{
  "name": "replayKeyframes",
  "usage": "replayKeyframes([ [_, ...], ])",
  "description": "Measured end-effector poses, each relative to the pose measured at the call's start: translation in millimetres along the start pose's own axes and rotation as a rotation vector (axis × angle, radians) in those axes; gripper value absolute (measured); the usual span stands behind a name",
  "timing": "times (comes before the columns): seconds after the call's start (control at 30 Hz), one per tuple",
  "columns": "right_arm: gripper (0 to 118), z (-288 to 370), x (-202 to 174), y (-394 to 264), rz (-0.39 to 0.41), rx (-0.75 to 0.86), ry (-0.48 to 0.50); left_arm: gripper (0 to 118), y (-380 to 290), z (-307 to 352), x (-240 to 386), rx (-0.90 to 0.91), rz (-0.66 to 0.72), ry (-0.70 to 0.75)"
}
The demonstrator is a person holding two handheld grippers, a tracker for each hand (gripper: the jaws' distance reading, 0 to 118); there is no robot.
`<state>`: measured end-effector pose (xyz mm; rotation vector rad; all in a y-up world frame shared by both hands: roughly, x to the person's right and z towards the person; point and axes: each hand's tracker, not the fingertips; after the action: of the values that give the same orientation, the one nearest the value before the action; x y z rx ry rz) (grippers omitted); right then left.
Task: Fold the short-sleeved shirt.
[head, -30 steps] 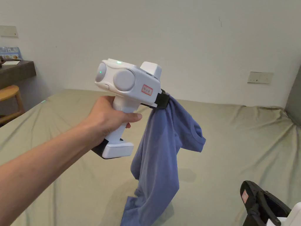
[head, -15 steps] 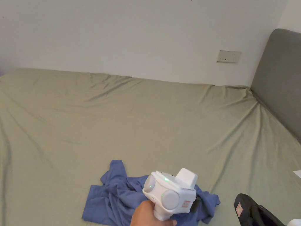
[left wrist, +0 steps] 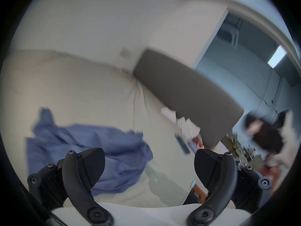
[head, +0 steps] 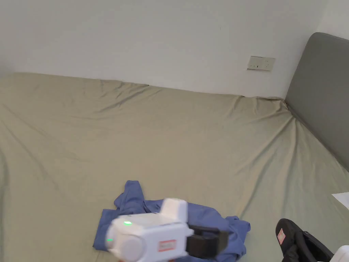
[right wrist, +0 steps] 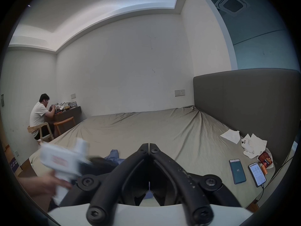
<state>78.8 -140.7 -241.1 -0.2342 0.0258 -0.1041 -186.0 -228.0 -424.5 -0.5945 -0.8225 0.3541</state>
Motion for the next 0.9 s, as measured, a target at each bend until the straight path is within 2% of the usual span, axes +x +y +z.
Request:
replayKeyframes([
  [0.03,0,1.9,-2.0,-1.6,0.01,0.0,0.003,118,7.5,42.3,3.3,0.074,-0.015,0.015],
  [0.13,0,5.1,-8.4,-10.4,0.024,-0.004,0.007,118,11.6,151.0,10.7,0.292,-0.095,0.203],
  [0.2,0,6.2,-11.9,-17.1,0.018,-0.006,0.012,118,-4.4,211.1,24.2,0.382,-0.181,0.305],
  [0.27,0,9.2,-15.9,-24.4,0.013,-0.001,0.024,116,-26.9,257.4,31.8,0.46,-0.253,0.471],
  [0.3,0,10.4,-17.9,-26.7,0.016,-0.001,0.024,105,-35.5,272.2,34.8,0.456,-0.269,0.531],
  [0.33,0,11.5,-20.1,-29.5,0.024,-0.002,0.023,86,-46.9,286.7,35.9,0.457,-0.284,0.584],
  [0.37,0,12.7,-22.0,-31.5,0.031,-0.004,0.022,57,-58.3,298.3,36.6,0.459,-0.284,0.633],
  [0.4,0,13.5,-23.4,-32.7,0.032,-0.009,0.02,14,-66.7,306.3,36.2,0.452,-0.257,0.675],
  [0.43,0,14.2,-24.7,-33.7,0.031,-0.016,0.019,2,-73.4,310.9,35.4,0.435,-0.215,0.704],
  [0.5,0,16.6,-27.2,-36.5,0.031,-0.019,0.02,0,-91.1,320.5,30.8,0.433,-0.156,0.771],
  [0.53,0,17.5,-28.5,-37.5,0.031,-0.022,0.021,0,-97.2,325.0,27.1,0.391,-0.13,0.756],
  [0.63,0,19.5,-32.1,-39.4,0.046,-0.034,0.017,0,-115.0,323.0,24.0,0.323,-0.186,0.847],
  [0.9,0,19.3,-31.0,-37.2,0.053,-0.045,0.016,0,-107.5,305.6,16.1,0.294,-0.182,0.795],
])
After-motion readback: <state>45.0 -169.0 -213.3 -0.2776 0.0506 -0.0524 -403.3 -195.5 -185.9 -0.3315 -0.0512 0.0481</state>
